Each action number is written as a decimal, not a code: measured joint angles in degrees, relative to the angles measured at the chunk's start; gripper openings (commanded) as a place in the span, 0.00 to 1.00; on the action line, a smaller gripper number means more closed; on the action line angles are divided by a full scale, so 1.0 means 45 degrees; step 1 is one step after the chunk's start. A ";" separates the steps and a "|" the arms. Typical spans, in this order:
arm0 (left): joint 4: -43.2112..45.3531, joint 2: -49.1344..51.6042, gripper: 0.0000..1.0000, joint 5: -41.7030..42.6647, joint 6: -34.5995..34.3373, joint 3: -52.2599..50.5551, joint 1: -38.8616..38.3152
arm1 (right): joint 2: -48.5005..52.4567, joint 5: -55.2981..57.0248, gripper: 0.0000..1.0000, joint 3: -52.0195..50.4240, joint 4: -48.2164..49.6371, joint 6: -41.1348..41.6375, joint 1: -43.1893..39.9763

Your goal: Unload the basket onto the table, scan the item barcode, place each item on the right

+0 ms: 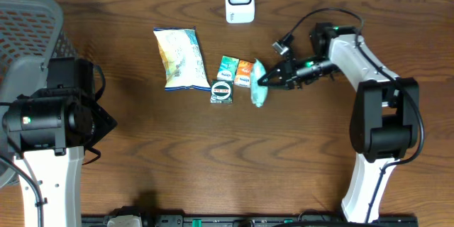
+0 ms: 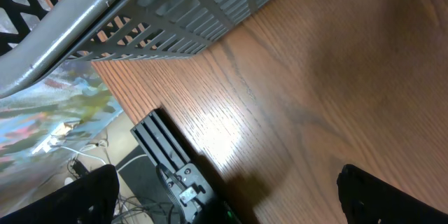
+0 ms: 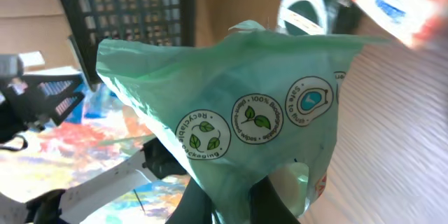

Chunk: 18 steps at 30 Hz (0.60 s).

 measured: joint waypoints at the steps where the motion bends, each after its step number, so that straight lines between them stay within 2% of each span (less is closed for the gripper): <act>1: 0.0005 0.0000 0.98 0.0000 0.0000 0.0000 0.0000 | 0.0000 -0.0170 0.01 -0.0180 0.0175 -0.0053 0.0107; 6: 0.0005 0.0000 0.98 0.0000 0.0000 0.0000 0.0000 | -0.0005 -0.0738 0.01 -0.1982 0.2181 0.0155 0.0656; 13: 0.0000 0.0000 0.98 -0.0005 0.0000 0.0000 0.0000 | -0.0005 -0.0369 0.01 -0.4566 0.5484 0.2157 0.0651; 16: 0.0005 0.0000 0.97 0.0000 0.0000 0.0000 0.0000 | -0.0005 0.0675 0.08 -0.4804 0.5289 0.2973 0.0408; 18: 0.0005 0.0000 0.98 0.0000 0.0000 0.0000 0.0000 | -0.0005 0.1438 0.17 -0.4619 0.4634 0.3347 0.0131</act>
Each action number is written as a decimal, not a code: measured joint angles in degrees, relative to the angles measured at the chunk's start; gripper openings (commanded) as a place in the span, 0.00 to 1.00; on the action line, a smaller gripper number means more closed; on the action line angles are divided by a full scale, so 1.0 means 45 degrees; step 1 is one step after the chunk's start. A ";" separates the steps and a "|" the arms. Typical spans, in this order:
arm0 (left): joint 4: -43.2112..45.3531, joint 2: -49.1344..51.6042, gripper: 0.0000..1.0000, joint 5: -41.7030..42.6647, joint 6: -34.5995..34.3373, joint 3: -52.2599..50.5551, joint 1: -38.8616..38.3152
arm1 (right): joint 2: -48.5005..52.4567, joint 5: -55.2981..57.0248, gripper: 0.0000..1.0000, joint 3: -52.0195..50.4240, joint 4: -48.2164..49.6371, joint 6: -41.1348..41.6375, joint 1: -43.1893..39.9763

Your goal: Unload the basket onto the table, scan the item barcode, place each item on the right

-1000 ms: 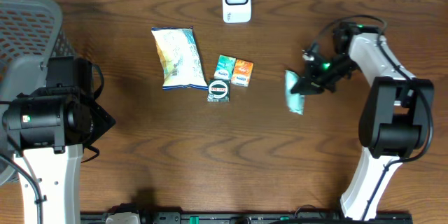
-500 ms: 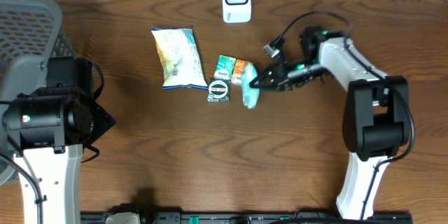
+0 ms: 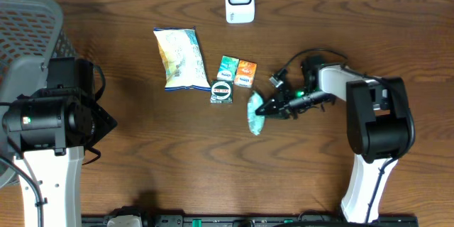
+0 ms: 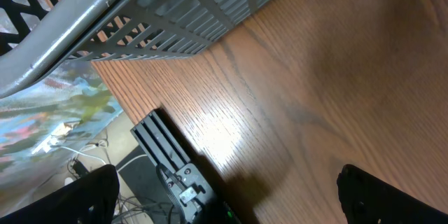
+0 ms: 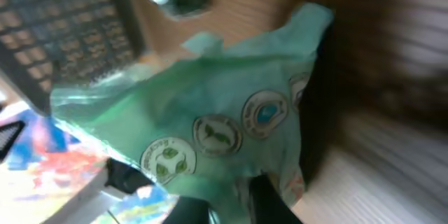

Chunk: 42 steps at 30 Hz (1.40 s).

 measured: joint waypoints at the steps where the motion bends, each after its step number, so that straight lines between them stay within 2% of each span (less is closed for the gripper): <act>1: -0.0005 0.0000 0.98 0.0000 0.0000 0.0000 0.0000 | 0.0000 0.0539 0.22 0.0248 -0.0583 0.0141 -0.0204; 4: -0.0005 0.0000 0.97 0.0005 0.0000 0.0000 0.0000 | 0.0005 0.2414 0.31 0.1457 -0.2647 0.0282 -0.0797; 7: -0.0005 0.0000 0.98 0.0005 0.0000 0.0000 0.0000 | 0.0005 0.4537 0.34 0.3143 -0.4488 0.0209 -0.1287; 9: -0.0005 0.0000 0.97 0.0000 0.0000 0.0000 0.0000 | 0.0005 0.5848 0.40 0.4323 -0.5518 0.0170 -0.1491; 13: -0.0005 0.0000 0.97 0.0000 0.0000 0.0000 0.0000 | 0.0005 0.7859 0.58 0.6076 -0.7048 0.0087 -0.1462; 18: 0.0000 0.0000 0.97 0.0000 0.0000 0.0000 0.0000 | 0.0000 0.9010 0.75 0.6591 -0.7533 -0.0039 -0.1214; 22: 0.0000 0.0000 0.98 0.0000 0.0000 0.0000 0.0000 | 0.0000 0.9340 0.85 0.6397 -0.6941 -0.0102 -0.0840; 26: 0.0000 0.0000 0.98 -0.0005 0.0000 0.0000 0.0000 | 0.0000 0.9243 0.76 0.5396 -0.5498 -0.0170 -0.0233; 31: 0.0000 0.0000 0.97 0.0000 0.0000 0.0000 0.0000 | 0.0000 0.8417 0.72 0.3881 -0.4959 -0.0165 0.0267; 34: 0.0005 0.0000 0.98 0.0000 0.0000 0.0000 0.0000 | -0.0010 0.8009 0.59 0.3254 -0.4945 -0.0185 0.0350; 36: 0.0000 0.0000 0.98 0.0000 0.0000 0.0000 0.0000 | -0.0015 0.7766 0.43 0.3011 -0.4784 -0.0219 0.0345; 38: 0.0000 0.0000 0.98 0.0000 0.0000 0.0000 0.0000 | -0.0024 0.7562 0.38 0.2759 -0.4571 -0.0238 0.0345; 42: 0.0000 0.0000 0.98 0.0000 0.0000 0.0000 0.0000 | -0.0024 0.7514 0.36 0.2671 -0.4541 -0.0121 0.0301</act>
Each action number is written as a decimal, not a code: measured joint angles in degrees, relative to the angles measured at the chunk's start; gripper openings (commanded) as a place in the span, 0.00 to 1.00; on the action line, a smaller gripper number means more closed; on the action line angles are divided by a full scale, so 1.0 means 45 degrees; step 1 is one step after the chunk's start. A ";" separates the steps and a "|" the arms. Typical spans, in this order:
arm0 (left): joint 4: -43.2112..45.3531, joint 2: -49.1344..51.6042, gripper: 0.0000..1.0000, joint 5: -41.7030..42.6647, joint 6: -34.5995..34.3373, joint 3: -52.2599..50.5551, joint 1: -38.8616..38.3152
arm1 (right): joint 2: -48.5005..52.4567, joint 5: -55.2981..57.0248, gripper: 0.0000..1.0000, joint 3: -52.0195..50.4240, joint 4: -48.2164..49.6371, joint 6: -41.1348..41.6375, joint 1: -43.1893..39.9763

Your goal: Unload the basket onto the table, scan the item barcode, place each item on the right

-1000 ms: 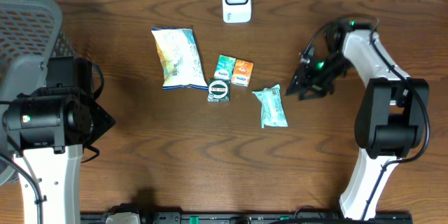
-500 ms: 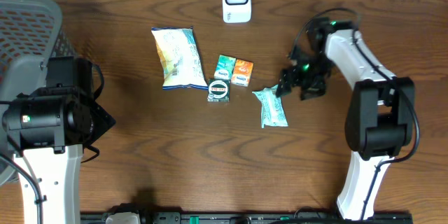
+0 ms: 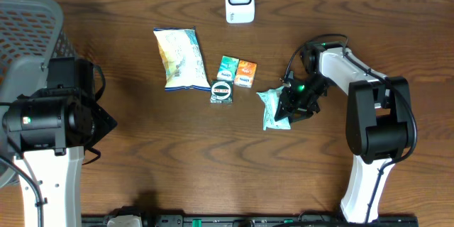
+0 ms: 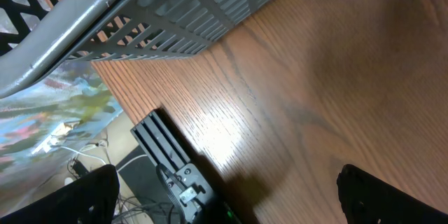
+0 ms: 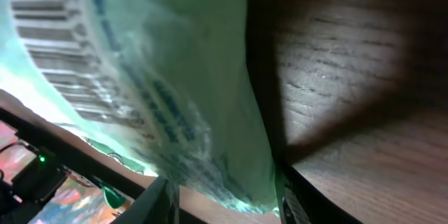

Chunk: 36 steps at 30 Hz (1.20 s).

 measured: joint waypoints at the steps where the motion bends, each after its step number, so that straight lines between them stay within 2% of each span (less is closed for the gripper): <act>1: 0.0000 0.0000 0.98 0.0000 0.0000 0.0000 0.0000 | 0.0000 0.0087 0.34 0.0063 -0.0019 0.0087 -0.0005; 7: -0.0010 0.0000 0.98 0.0005 0.0000 0.0000 0.0000 | 0.0024 0.0903 0.28 0.2103 0.0097 0.0413 -0.0563; 10: -0.0005 0.0000 0.97 0.0005 0.0000 0.0000 0.0000 | 0.0029 0.1360 0.37 0.4124 -0.0321 0.0568 -0.1030; 12: -0.0005 0.0000 0.98 0.0005 0.0000 0.0000 0.0000 | 0.0029 0.1506 0.37 0.5440 -0.1005 0.0651 -0.1273; 15: -0.0005 0.0000 0.98 0.0005 0.0000 0.0000 0.0000 | 0.0019 0.1525 0.22 0.7019 -0.2506 0.0627 -0.1399; 17: -0.0005 0.0000 0.98 0.0000 0.0000 0.0000 0.0000 | 0.0000 0.1496 0.05 0.7441 -0.3487 0.0544 -0.1277; 18: -0.0005 0.0000 0.97 0.0000 0.0000 0.0000 0.0000 | -0.0005 0.1501 0.01 0.7456 -0.3798 0.0350 -0.1180; 22: 0.0000 0.0000 0.98 0.0000 0.0000 0.0000 0.0000 | 0.0000 0.1501 0.01 0.6946 -0.4274 0.0053 -0.0311; 30: 0.0005 0.0000 0.98 -0.0005 0.0000 0.0000 0.0000 | 0.0000 0.1831 0.01 0.3842 -0.2735 -0.0087 0.2443; 36: 0.0000 0.0000 0.98 0.0000 0.0000 0.0000 0.0000 | 0.0010 0.2725 0.01 0.1982 -0.2040 0.0321 0.3342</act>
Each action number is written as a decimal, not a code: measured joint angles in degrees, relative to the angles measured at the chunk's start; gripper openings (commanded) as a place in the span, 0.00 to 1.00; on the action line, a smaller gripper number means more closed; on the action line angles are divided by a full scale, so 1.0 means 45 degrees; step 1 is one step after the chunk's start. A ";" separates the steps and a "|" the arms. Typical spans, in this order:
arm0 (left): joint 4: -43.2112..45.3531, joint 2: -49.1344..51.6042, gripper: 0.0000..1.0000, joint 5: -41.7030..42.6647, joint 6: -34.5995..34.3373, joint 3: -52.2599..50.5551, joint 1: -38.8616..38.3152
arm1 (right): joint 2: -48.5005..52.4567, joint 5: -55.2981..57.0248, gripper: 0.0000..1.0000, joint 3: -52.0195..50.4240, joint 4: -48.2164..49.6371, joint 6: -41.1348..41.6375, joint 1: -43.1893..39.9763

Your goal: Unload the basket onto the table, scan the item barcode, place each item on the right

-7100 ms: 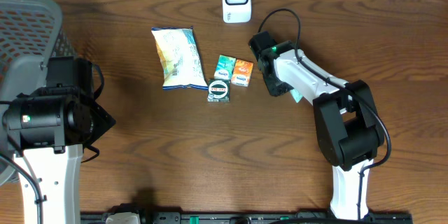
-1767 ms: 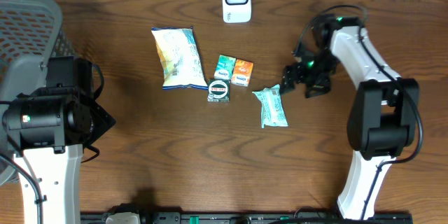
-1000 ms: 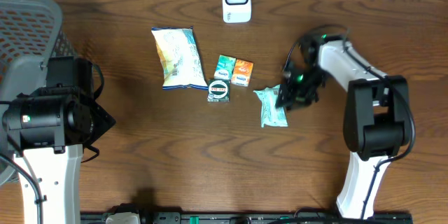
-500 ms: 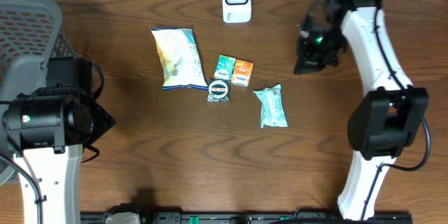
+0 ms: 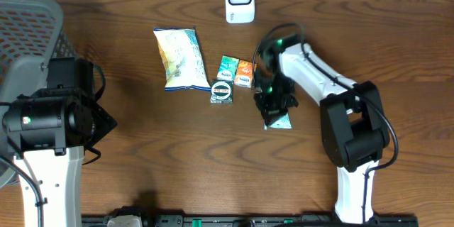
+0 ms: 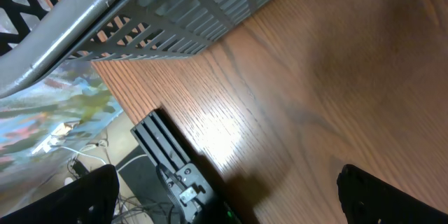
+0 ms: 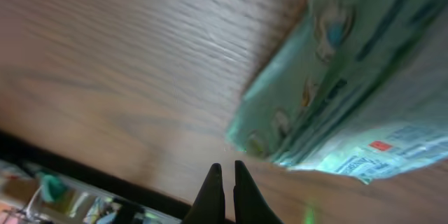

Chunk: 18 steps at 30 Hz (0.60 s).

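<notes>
The green wipes pack (image 5: 281,120) lies flat on the wooden table, below and right of the row of small items. In the right wrist view the green wipes pack (image 7: 364,70) fills the upper right. My right gripper (image 5: 272,103) hovers at the pack's near-left edge. The right gripper (image 7: 224,178) is shut with nothing between its fingers, and the pack is clear of them. The white scanner stands at the table's far edge. My left gripper (image 6: 224,199) is open over bare table at the left, far from the pack.
A chip bag (image 5: 177,58), a green box (image 5: 228,67), an orange box (image 5: 245,72) and a round tin (image 5: 222,91) lie left of the pack. A grey mesh basket (image 5: 28,21) stands at the far left, and its basket wall (image 6: 175,21) shows in the left wrist view.
The pack was between my right gripper's fingers, lifted and tilted. Now it lies on the table free of them, and the fingers are shut empty. The right arm has swung left.
My right gripper first held the green pack beside the orange box. Then it held the pack nearer the table's middle. Later the pack was turned with its barcode side toward the wrist camera. Now it rests on the table, let go. The left arm never moved.
</notes>
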 measured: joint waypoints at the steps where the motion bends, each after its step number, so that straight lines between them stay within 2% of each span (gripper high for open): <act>1: -0.0005 0.0000 0.98 0.0000 0.0000 0.0000 0.0000 | 0.0000 0.0117 0.01 -0.0136 0.0146 0.0087 -0.0015; 6: -0.0005 0.0000 0.97 0.0000 0.0000 0.0000 0.0000 | 0.0000 0.1015 0.01 -0.0272 0.0520 0.0777 -0.0340; 12: -0.0005 0.0000 0.98 0.0000 0.0000 0.0000 0.0000 | 0.0000 0.3395 0.01 -0.0121 0.0612 0.2186 -0.1229; 17: -0.0005 0.0000 0.98 0.0005 0.0000 0.0000 0.0000 | 0.0019 0.4090 0.01 0.1549 -0.0583 0.2550 -0.2059; 18: -0.0005 0.0000 0.98 0.0005 0.0000 0.0000 0.0000 | 0.0019 0.4153 0.06 0.2001 -0.0782 0.2579 -0.2157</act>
